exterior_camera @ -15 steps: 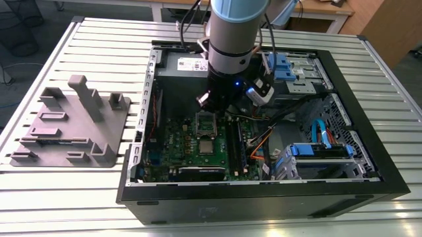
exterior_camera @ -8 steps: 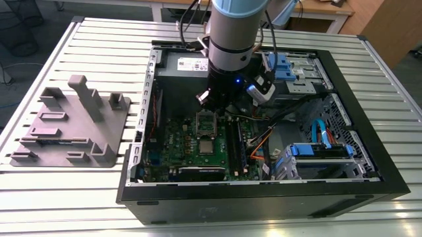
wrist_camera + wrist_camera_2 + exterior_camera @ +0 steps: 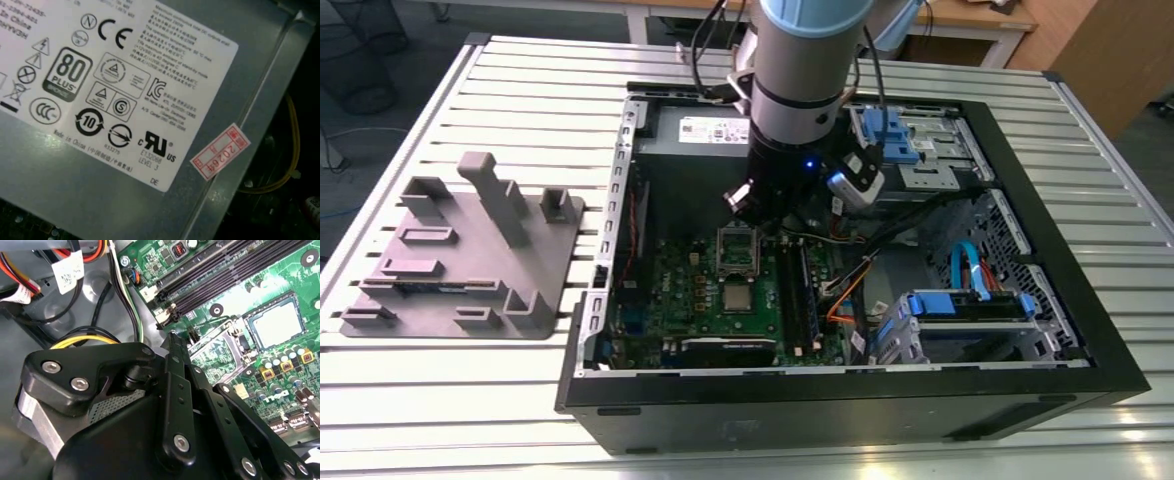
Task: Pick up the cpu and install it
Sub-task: 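Close the cpu cover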
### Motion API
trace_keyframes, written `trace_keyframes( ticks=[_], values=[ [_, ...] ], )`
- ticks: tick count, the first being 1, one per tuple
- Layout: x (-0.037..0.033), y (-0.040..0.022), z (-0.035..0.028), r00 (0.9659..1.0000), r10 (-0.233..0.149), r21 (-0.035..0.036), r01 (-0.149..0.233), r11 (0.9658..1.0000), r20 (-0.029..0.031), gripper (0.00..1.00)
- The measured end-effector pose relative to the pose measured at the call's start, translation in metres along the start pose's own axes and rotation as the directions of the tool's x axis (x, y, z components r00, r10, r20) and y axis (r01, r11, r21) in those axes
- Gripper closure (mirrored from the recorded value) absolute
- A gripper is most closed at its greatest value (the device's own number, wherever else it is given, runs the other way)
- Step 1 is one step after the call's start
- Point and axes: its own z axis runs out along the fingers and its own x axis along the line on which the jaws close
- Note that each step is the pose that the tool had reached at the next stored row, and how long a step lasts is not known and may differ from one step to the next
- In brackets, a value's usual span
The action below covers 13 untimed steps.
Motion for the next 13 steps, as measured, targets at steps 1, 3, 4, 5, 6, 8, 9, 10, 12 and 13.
trace_keyframes(
  ticks=[1,3,4,5,6,8,9,10,12,13],
  values=[
    [-0.0004,-0.0002,0.0003,1.0000,0.000,0.0000,0.000,1.0000,-0.0001,0.89],
    [-0.0005,-0.0002,0.0018,1.0000,0.000,0.0001,0.000,1.0000,-0.0001,0.89],
    [-0.0005,-0.0002,0.0027,1.0000,0.000,0.0001,0.000,1.0000,-0.0001,0.89],
    [-0.0006,0.0000,0.0037,1.0000,-0.001,0.0000,0.001,1.0000,0.0000,0.89],
    [-0.0006,0.0002,0.0045,1.0000,-0.002,-0.0001,0.002,1.0000,-0.0001,0.89],
    [-0.0007,0.0005,0.0061,1.0000,-0.007,-0.0004,0.007,1.0000,-0.0003,0.89],
    [-0.0008,0.0007,0.0071,1.0000,-0.010,-0.0006,0.010,1.0000,-0.0004,0.89],
    [-0.0009,0.0009,0.0080,0.9999,-0.013,-0.0007,0.013,0.9999,-0.0006,0.89],
    [-0.0010,0.0013,0.0099,0.9998,-0.019,-0.0010,0.019,0.9998,-0.0008,0.89],
    [-0.0011,0.0014,0.0107,0.9998,-0.022,-0.0012,0.022,0.9998,-0.0009,0.89]
  ],
)
